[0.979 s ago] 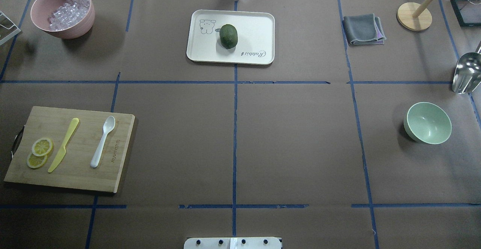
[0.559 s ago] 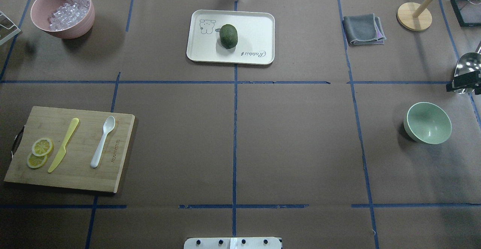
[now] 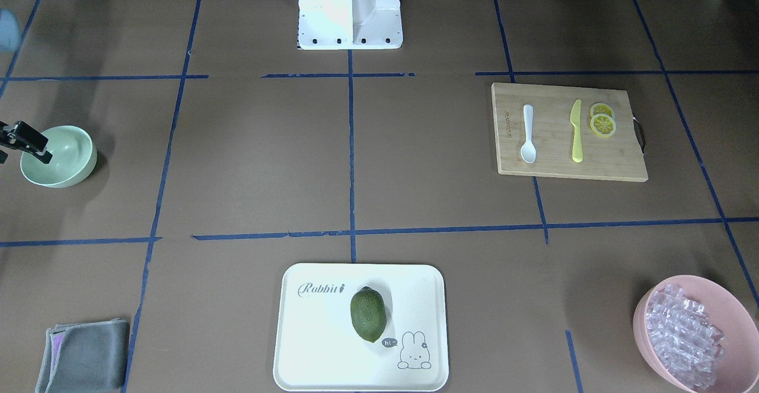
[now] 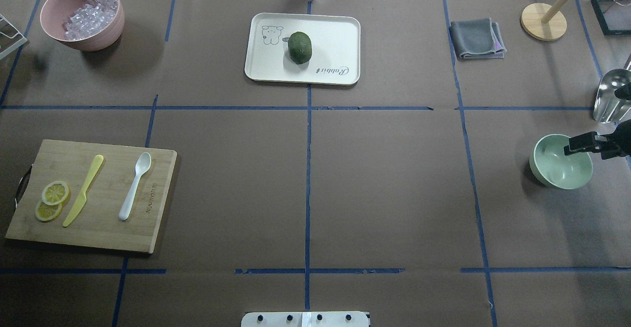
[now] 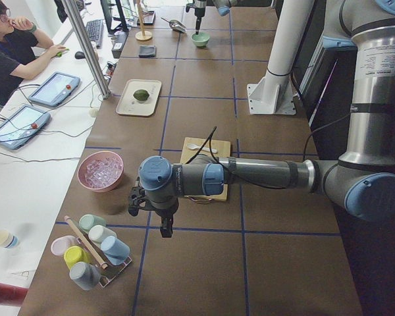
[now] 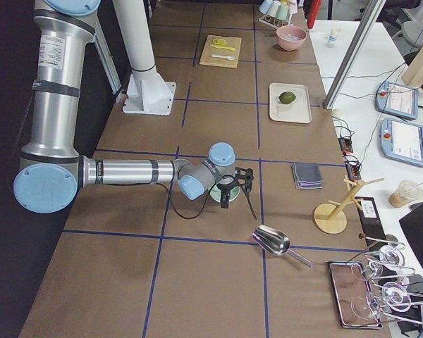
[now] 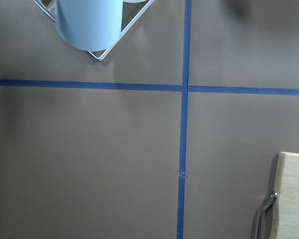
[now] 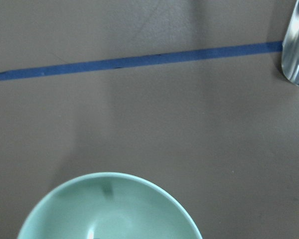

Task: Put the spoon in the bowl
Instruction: 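Lower the right gripper onto the rim of the pale green bowl and grasp it, then carry the green bowl with the right gripper to the table center and set it down, then release the bowl and raise the right gripper while the left gripper moves over the spoon, then lower the left gripper onto the white spoon handle and grasp it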

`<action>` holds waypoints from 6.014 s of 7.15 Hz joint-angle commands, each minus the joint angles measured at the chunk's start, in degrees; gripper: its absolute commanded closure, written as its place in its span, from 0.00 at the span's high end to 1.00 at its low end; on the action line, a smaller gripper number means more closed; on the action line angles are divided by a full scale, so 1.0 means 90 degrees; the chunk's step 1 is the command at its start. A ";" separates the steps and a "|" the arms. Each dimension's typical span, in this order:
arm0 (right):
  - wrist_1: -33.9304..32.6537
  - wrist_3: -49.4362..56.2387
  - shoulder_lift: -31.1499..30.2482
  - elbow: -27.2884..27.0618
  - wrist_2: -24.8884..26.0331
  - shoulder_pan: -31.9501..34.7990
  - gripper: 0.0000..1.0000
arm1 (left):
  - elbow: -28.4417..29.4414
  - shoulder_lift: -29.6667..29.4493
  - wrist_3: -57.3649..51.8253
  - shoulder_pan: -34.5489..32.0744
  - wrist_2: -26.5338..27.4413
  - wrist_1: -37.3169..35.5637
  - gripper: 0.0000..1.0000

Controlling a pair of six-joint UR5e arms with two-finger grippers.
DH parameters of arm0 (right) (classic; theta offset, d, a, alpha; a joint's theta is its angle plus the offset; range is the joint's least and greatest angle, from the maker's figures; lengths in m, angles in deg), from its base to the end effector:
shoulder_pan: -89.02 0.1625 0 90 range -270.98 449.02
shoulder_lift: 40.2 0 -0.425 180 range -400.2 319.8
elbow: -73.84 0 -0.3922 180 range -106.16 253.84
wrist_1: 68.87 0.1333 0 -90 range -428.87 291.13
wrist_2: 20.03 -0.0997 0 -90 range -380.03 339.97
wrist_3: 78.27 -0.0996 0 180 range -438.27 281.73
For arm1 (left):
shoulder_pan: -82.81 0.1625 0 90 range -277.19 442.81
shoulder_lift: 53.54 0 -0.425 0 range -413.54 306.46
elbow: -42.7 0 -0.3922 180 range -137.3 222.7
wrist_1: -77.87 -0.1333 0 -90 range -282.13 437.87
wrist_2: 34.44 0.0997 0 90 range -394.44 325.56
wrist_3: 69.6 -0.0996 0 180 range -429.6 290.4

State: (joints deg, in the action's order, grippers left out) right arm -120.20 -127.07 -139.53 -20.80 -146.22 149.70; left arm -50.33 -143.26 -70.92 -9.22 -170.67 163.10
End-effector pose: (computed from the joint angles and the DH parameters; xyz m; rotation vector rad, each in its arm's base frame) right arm -0.1552 -0.4285 0.6249 0.0587 -0.8362 0.1326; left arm -0.0786 -0.4844 0.6410 -0.0097 0.8074 -0.0259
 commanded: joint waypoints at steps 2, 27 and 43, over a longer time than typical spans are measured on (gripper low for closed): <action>0.0019 -0.0017 -0.0096 0.0114 -0.0011 -0.0111 0.59 | -0.0024 -0.0002 0.0000 0.0000 0.0000 0.0003 1.00; -0.3701 -0.4236 0.5383 -0.0032 0.2488 -0.3832 1.00 | -0.0298 0.0047 0.0410 0.0000 -0.0068 -0.0007 1.00; -0.5557 0.2627 0.2444 -0.1897 -0.0148 0.0386 1.00 | -0.1619 -0.0567 0.6709 0.5976 0.2617 0.2462 0.98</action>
State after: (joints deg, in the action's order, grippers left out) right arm -170.13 -107.99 -115.26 -37.87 -147.17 150.73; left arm -67.97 -147.15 -10.89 43.36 -148.02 183.71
